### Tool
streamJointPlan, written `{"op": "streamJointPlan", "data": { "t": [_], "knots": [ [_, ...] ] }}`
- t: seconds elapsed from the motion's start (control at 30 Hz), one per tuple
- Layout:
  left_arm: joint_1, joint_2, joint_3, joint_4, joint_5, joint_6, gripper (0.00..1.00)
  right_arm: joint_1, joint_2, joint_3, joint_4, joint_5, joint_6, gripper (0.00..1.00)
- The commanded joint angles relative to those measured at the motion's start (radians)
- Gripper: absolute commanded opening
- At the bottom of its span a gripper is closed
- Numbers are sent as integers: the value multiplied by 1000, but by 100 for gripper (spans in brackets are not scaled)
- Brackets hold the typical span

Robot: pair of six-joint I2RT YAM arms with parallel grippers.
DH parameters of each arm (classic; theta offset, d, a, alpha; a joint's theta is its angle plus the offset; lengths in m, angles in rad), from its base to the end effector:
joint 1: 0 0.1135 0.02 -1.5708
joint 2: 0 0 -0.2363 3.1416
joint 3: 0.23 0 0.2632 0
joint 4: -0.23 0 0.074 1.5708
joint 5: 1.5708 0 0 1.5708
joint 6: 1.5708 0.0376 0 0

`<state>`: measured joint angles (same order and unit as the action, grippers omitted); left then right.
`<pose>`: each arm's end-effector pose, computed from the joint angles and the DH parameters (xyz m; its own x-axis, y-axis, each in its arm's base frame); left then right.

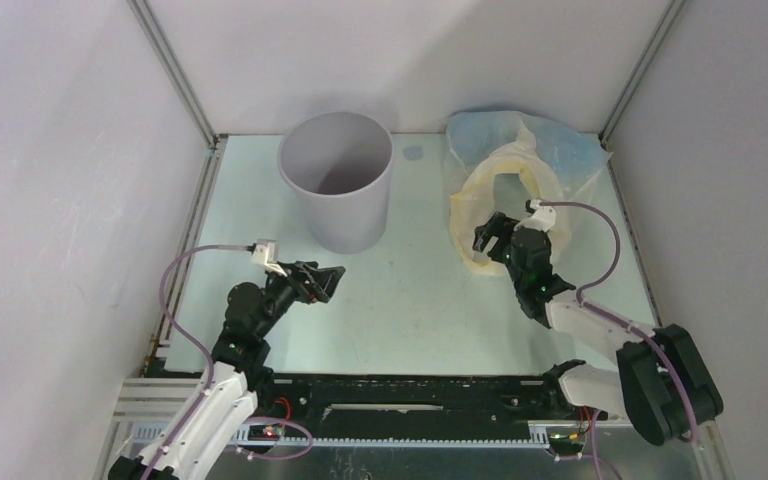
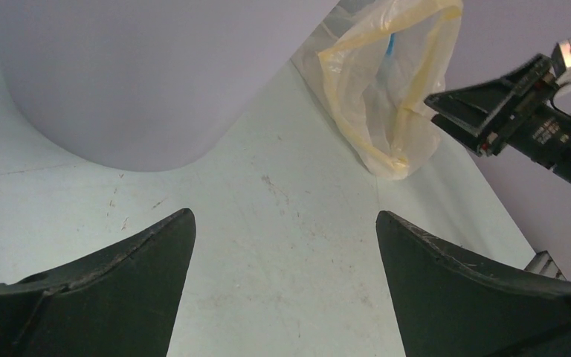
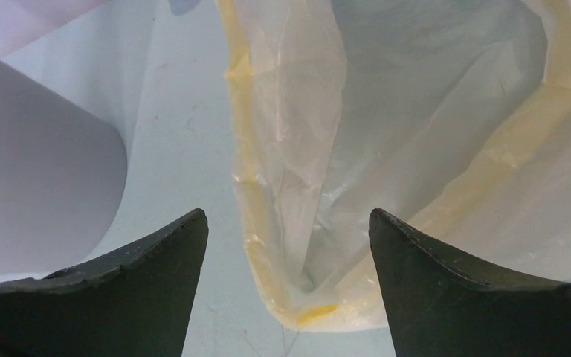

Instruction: Put the trash bags into the trash bin

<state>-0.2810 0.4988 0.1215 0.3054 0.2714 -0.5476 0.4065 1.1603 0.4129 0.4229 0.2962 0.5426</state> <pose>0.1728 -0.0604 0.1800 -0.3318 -0.4263 -0.8415 0.4115 0.7373 -0.5357 0.2419 0.0922 0.1649 -0.3148 0.4022 -0.8597 0.0450 0.9111 0.4097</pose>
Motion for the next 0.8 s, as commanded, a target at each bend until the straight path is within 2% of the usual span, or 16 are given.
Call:
{"op": "streamJointPlan", "data": {
  "t": [0.0, 0.17, 0.3, 0.37, 0.53, 0.77],
  "knots": [
    [-12, 9, 0, 50, 31, 21, 99, -11, 105, 140, -5, 35, 84, 83],
    [-14, -20, -11, 51, 29, 15, 99, 0, 309, 337, -182, 26, 22, 91],
    [-16, -23, -12, 50, 25, 8, 98, 50, 453, 486, -322, 97, -79, 93],
    [-16, -24, -13, 51, 25, 4, 98, 78, 522, 558, -396, 136, -95, 92],
    [-15, -27, -14, 51, 23, 0, 98, 160, 645, 688, -542, 356, -117, 89],
    [-15, -25, -15, 51, 16, 0, 98, 149, 733, 751, -618, 330, -121, 80]
  ]
}}
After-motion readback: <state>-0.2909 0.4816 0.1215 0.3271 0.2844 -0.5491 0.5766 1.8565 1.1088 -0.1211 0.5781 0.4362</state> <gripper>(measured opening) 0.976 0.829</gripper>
